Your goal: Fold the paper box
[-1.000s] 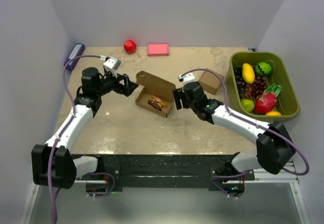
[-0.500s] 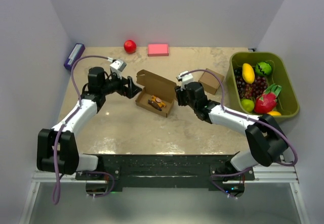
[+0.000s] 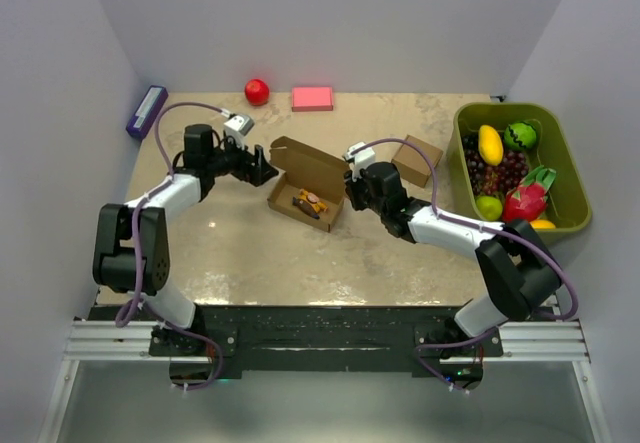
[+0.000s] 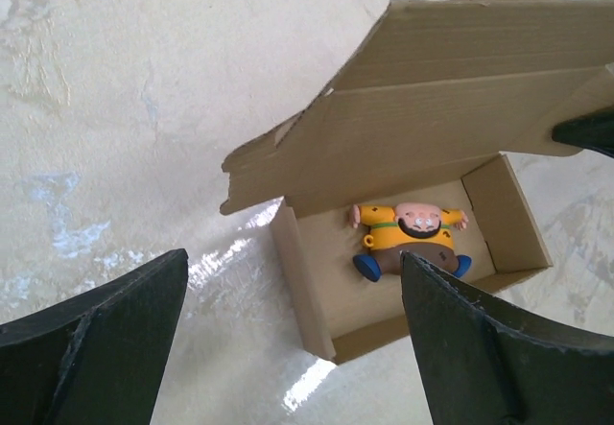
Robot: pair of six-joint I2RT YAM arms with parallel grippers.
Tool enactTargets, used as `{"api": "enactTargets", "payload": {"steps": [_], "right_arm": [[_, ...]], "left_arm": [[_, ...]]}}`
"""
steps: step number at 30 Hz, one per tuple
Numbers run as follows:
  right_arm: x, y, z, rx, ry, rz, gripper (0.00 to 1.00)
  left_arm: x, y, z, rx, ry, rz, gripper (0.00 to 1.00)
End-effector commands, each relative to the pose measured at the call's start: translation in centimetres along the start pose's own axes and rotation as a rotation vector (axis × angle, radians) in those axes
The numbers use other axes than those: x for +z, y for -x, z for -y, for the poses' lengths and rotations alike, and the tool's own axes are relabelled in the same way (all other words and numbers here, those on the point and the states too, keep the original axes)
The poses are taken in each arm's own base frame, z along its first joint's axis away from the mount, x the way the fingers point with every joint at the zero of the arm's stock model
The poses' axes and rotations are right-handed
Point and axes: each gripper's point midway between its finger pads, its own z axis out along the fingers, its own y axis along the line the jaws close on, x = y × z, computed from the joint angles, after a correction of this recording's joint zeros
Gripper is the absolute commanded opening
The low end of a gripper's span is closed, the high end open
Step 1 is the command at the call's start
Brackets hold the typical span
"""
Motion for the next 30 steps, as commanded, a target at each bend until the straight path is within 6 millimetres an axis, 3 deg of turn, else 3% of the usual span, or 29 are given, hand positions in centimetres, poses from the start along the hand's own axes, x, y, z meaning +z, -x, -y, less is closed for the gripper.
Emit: {"api": "enactTargets", "payload": {"steps": [1,8,13,16,18,21,30], "right_arm": [[-0.1,2.3,-0.1,-0.01,0.018,0.073,0.21],[-0.3,2.4,-0.1,-0.008,0.016,0.074,0.23],[-0.3,2.3,0.1,-0.008,0.005,0.068,0.25],[-0.2,2.4,0.0,-0.005,0.007,0.059,0.33],[-0.3,2.3,0.2,0.007,-0.005,0.037,0.39],[-0.8,2.0,0.4,0.039,-0.019,0.016,0.47],[-3.2,1.5,0.7,0.096,-0.041,0.025,0.66]], "left_arm": [[0.9,3.8,-1.0,0.127,-0.021,0.117,0.96],[3.0,3.0,-1.7,0.11,-0.087,0.119,0.95],[3.2,3.5,-0.9,0.082,-0.133,0.156,0.86],[3.1,4.0,0.3,0.086,-0.178,0.176,0.73],[3.3,4.0,0.6,0.102,-0.172,0.172,0.61],[3.3,3.9,0.3,0.112,-0.142,0.167,0.52],[4.2,2.7,0.7,0.127,-0.12,0.116,0.41]]}}
